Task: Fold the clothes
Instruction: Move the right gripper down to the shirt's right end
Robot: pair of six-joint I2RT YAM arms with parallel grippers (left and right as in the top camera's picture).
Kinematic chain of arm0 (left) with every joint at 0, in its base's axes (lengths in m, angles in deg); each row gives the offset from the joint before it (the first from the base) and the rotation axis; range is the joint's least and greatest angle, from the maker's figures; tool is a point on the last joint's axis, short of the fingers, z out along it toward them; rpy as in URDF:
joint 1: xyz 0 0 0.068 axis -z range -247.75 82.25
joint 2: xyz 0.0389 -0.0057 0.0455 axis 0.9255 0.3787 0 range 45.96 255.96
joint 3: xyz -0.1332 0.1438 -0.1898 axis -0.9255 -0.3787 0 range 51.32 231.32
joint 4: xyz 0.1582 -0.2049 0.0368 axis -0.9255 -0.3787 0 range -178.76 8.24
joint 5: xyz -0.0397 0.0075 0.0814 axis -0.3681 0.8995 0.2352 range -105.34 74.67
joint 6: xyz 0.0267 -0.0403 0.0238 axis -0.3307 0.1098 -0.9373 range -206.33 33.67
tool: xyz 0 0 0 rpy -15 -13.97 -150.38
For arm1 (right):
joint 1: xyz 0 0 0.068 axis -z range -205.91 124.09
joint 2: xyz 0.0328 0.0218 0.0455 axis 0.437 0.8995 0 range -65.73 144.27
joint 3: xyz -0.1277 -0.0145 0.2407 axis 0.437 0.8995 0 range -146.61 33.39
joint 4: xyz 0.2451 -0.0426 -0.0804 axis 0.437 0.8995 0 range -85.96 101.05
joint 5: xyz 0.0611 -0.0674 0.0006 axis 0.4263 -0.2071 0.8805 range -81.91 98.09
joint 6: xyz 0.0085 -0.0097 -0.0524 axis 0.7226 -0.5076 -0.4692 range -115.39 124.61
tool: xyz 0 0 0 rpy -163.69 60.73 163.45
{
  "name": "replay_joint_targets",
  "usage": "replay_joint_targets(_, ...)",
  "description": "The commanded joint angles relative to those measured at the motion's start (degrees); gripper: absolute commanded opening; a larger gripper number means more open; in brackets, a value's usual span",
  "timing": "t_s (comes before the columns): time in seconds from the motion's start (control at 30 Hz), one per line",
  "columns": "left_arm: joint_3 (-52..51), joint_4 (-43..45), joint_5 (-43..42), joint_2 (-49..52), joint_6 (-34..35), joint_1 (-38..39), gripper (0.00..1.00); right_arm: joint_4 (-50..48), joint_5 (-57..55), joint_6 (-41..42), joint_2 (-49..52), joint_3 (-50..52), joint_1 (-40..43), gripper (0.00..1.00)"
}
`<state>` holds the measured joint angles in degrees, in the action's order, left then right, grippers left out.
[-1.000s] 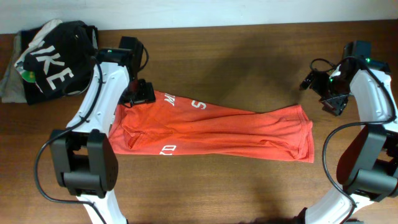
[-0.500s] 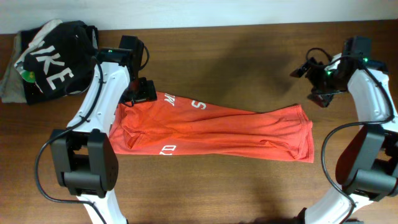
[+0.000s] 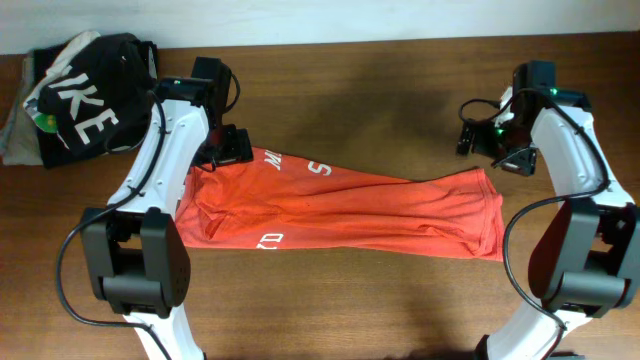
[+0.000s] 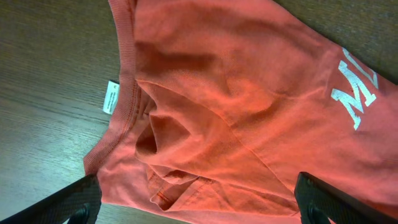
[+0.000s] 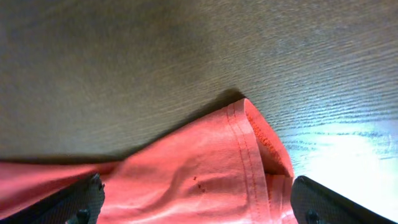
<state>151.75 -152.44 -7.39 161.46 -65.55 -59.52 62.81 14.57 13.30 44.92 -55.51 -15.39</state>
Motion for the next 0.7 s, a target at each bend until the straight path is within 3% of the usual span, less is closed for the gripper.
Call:
replay_joint_targets(0.0,0.50,-0.31,-0.94,-0.59,0.15,-0.02,0.99,0.42,2.49,-3.82,2.54,0.63,3.39,0.99)
replay_joint_targets(0.1,0.50,-0.50,-0.94,-0.59,0.15,-0.02,0.99,2.19,3.96,-5.51,3.19,0.63,8.98,0.99)
replay_joint_targets(0.23,0.50,-0.46,-0.98,-0.59,0.15,-0.02,0.99,7.69,16.68,-17.55,3.19,1.16,14.95,0.98)
replay_joint_targets(0.67,0.50,0.42,-1.38,-0.59,0.17,-0.02,0.99,-0.37,26.29,-17.90,3.21,20.52,15.23,0.99)
